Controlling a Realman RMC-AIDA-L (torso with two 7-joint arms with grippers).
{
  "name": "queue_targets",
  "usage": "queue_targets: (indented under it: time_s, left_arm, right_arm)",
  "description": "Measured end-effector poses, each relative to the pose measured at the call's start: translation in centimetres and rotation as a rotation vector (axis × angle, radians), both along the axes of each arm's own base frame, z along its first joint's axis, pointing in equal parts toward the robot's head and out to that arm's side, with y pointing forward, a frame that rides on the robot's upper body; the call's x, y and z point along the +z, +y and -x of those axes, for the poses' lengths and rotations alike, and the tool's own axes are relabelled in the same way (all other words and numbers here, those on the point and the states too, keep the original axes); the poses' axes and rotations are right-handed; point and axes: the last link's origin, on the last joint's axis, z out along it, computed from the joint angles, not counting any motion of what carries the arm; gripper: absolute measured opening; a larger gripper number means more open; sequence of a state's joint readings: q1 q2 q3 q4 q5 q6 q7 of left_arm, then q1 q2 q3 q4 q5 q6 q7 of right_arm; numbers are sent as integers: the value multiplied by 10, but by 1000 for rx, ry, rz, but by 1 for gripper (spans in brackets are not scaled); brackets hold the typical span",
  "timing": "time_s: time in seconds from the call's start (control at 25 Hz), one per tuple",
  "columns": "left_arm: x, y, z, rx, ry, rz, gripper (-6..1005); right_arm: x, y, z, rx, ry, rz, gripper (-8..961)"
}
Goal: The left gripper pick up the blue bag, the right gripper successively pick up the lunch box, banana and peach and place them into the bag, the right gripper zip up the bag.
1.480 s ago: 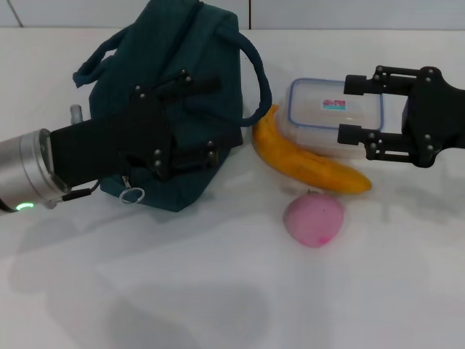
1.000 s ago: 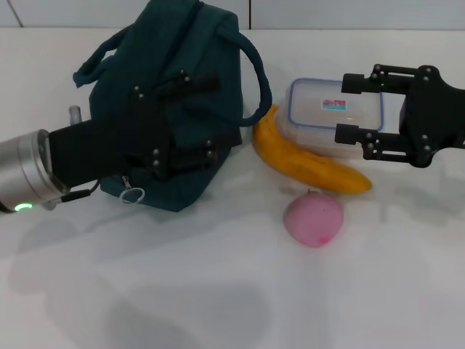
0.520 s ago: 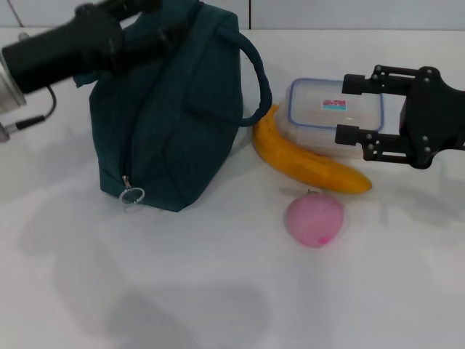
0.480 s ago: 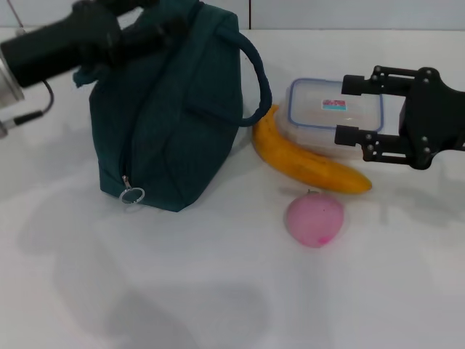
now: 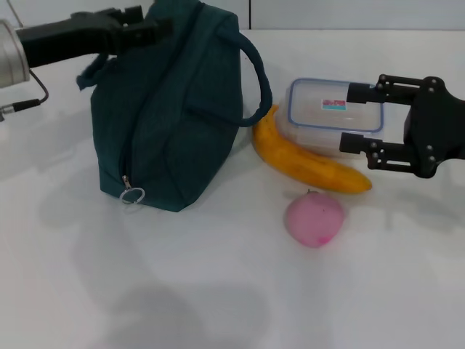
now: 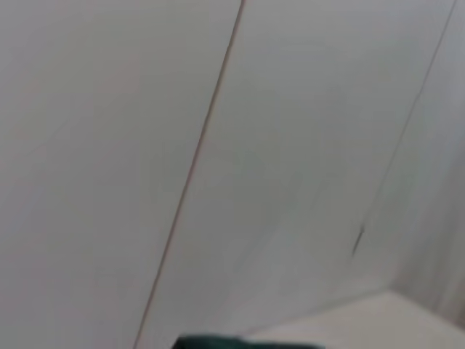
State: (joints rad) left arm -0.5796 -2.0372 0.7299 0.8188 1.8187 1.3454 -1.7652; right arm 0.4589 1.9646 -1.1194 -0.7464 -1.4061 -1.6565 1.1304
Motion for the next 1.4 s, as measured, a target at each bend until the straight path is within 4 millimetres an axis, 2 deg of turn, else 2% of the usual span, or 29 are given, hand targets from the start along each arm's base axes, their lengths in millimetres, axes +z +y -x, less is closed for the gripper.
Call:
queue_targets:
  time_s: [0.32,0.68,1.08,1.4]
  left_arm:
    - [-6,4,5,49,30,-12,785]
    - [8,-1,6,8,37,-90,768]
    - [-4,2,11,14,134,-47,739]
    - [-4,5,10,7,169,-38,577]
  right_arm:
    - [-3,0,0,-8,4,2,619]
    - [-8,-2,1,-16,15,11,613]
    - [-22,-6,0,-53,50,42,606]
    - [-40,-9,-13,-151,85,67,601]
